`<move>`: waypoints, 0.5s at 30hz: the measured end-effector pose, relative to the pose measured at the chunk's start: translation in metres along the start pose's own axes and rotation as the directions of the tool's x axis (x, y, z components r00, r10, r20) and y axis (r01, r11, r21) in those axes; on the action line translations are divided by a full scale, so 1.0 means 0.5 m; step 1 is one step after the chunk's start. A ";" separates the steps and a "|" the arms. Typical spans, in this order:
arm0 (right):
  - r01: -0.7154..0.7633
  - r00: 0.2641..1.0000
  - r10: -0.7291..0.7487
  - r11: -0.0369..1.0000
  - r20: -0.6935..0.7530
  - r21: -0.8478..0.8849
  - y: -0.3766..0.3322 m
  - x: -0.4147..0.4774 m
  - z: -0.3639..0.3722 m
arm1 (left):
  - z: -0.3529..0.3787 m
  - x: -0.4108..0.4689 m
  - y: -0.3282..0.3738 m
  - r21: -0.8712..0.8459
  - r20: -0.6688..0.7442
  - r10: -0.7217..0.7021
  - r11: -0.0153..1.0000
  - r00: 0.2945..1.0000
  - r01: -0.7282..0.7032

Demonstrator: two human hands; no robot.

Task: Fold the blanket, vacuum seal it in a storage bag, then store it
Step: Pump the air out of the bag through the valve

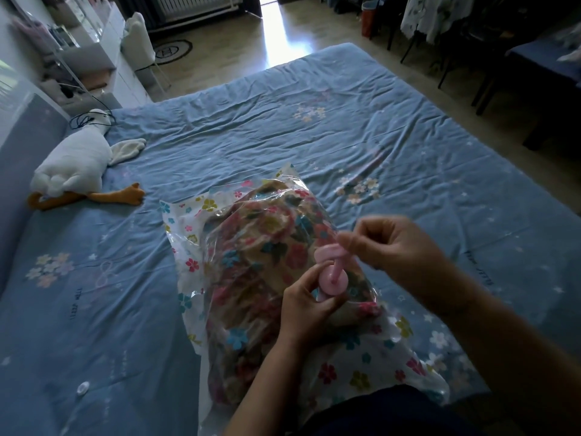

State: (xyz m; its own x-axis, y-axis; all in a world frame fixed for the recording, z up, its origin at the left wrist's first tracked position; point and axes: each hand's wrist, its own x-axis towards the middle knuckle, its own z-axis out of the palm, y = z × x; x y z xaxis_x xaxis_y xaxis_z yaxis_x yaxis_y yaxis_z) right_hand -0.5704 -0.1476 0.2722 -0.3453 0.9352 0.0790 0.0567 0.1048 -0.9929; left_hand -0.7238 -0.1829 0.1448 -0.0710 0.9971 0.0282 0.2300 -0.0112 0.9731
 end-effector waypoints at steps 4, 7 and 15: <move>0.070 0.997 -0.075 0.982 0.019 0.178 -0.014 0.006 -0.004 | 0.001 -0.001 -0.002 0.004 0.005 -0.007 1.000 1.000 0.007; -0.155 0.987 0.158 0.983 0.024 -0.093 0.089 -0.006 0.013 | 0.004 -0.005 -0.007 -0.006 0.019 0.007 1.000 1.000 -0.007; 0.064 0.998 -0.064 0.998 0.007 0.026 -0.026 -0.003 -0.004 | -0.004 0.000 0.000 0.005 0.002 -0.001 1.000 1.000 0.001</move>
State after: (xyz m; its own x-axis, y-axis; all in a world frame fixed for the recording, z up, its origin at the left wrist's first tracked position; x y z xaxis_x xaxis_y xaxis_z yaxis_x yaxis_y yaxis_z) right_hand -0.5685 -0.1497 0.2851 -0.3547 0.9241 0.1423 0.0099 0.1559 -0.9877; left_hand -0.7255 -0.1829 0.1452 -0.0691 0.9973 0.0262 0.2350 -0.0093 0.9720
